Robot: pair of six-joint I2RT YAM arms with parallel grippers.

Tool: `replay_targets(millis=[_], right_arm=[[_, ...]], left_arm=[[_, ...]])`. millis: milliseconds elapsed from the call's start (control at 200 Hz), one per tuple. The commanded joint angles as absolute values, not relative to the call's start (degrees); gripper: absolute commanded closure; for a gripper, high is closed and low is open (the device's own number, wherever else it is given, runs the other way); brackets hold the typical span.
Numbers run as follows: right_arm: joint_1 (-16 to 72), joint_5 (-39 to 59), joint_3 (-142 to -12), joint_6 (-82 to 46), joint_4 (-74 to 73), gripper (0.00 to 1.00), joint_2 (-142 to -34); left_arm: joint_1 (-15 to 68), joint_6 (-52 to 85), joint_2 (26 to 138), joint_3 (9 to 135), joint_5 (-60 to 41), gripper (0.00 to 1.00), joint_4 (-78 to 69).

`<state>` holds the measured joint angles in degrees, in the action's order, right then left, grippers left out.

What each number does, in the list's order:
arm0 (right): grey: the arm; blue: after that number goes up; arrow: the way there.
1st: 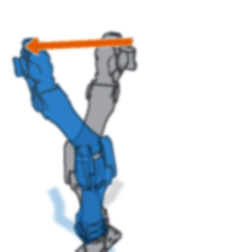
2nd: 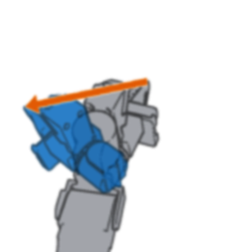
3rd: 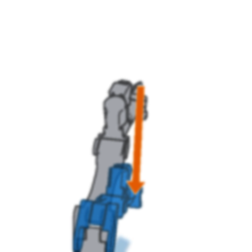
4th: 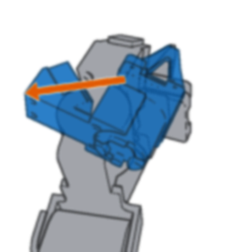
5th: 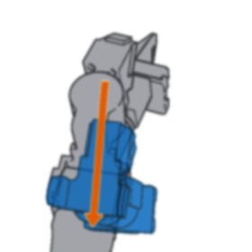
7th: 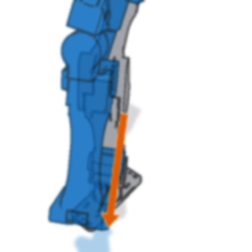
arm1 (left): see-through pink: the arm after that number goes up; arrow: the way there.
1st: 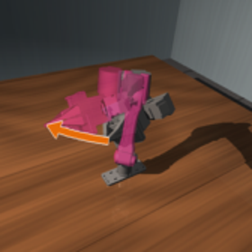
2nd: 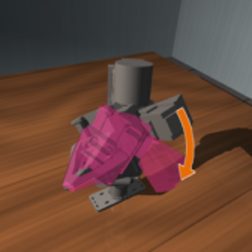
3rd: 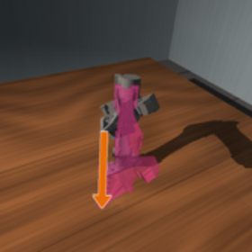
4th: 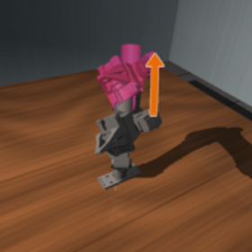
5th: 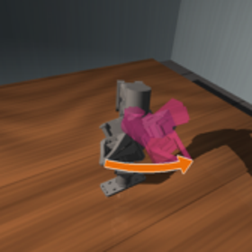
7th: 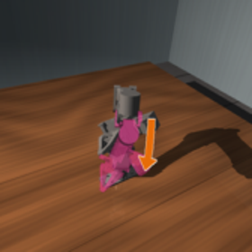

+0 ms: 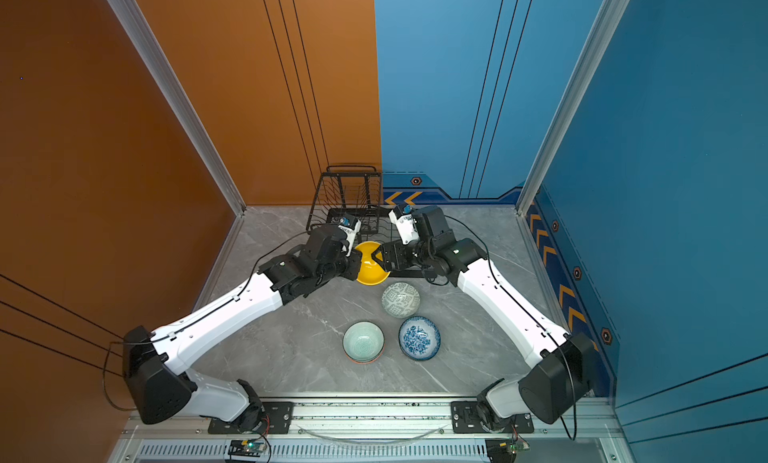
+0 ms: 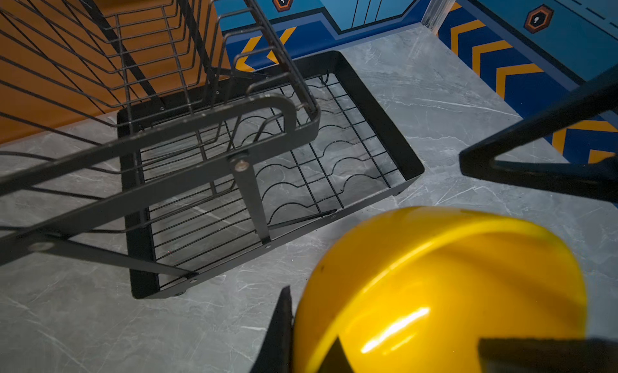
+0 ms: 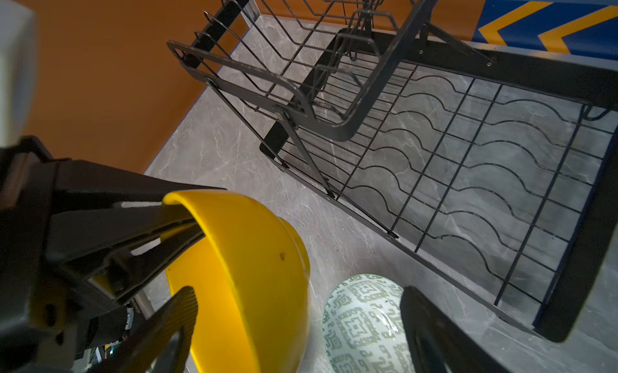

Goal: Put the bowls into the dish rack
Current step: 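Bring the right gripper to the yellow bowl and grasp its rim beside the left gripper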

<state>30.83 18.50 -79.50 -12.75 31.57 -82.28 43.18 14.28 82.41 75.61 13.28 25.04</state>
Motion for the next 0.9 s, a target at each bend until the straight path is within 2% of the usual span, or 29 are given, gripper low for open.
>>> replay_targets(millis=[0, 110, 476, 661, 726, 801, 891], right_arm=[[31.15, 15.84, -80.77, -14.04, 33.24, 0.18, -82.7], [31.28, 15.61, -80.7, -14.3, 33.31, 0.36, -83.03], [33.02, 15.91, -81.0, -14.59, 33.31, 0.5, -84.86], [33.27, 15.7, -80.58, -14.59, 33.31, 0.54, -85.08], [33.22, 15.71, -80.47, -14.59, 33.4, 0.61, -85.23], [33.31, 15.74, -80.42, -14.59, 33.4, 0.64, -85.54], [33.32, 15.76, -80.44, -14.59, 33.4, 0.73, -85.87]], left_arm=[[43.34, 13.25, 82.87, 77.23, 14.77, 1.0, 24.36], [43.32, 13.27, 83.16, 77.27, 14.69, 1.0, 23.86], [43.04, 13.16, 84.05, 77.79, 14.38, 1.0, 22.95], [42.97, 13.26, 84.13, 77.52, 14.18, 1.0, 22.9], [42.98, 13.35, 84.11, 77.44, 14.02, 1.0, 22.62], [42.93, 13.45, 84.18, 77.39, 13.98, 1.0, 22.44], [42.98, 13.53, 84.16, 77.35, 13.9, 1.0, 22.26]])
